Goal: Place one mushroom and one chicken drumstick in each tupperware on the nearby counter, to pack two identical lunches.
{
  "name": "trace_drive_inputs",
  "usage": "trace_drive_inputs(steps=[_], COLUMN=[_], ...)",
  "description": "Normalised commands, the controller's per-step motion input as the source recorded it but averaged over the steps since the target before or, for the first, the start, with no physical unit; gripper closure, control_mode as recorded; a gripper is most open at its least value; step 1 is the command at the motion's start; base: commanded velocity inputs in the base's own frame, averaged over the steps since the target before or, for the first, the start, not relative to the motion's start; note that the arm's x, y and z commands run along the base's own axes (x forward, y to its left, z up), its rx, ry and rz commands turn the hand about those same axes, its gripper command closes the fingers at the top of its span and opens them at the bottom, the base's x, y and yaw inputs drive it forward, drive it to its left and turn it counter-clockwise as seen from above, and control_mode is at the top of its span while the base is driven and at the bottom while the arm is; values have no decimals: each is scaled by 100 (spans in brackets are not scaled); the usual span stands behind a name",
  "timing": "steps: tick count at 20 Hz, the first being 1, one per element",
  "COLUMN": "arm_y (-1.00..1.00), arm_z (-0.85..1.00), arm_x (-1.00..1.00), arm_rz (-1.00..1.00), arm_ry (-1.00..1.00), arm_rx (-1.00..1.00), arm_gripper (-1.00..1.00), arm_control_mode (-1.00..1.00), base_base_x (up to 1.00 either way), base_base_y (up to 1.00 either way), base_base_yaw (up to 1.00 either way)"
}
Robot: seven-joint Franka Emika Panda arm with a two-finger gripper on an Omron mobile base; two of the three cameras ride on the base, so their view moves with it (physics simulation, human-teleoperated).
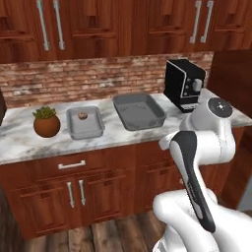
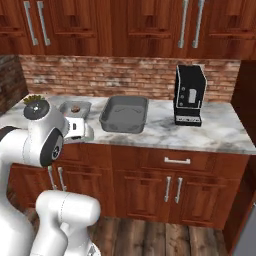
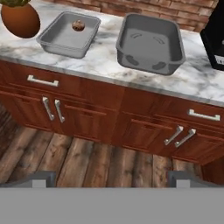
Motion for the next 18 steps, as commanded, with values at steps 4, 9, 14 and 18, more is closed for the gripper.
trace_drive_inputs(steps=[4, 9, 14, 18], arm_y=[0, 0, 0, 0], arm_z=[0, 0, 0, 0], arm_x=[0, 0, 0, 0], arm_rz=[0, 0, 0, 0], arm_ry=[0, 0, 0, 0], arm_rx=[0, 0, 0, 0], arm_gripper=[-100, -100, -100, -100], arm_control_mode=[100, 100, 100, 100], base_base_x=[0, -31, -100, -99], base_base_y=[-100, -84, -46, -60], base_base_yaw=[0, 2, 9, 6])
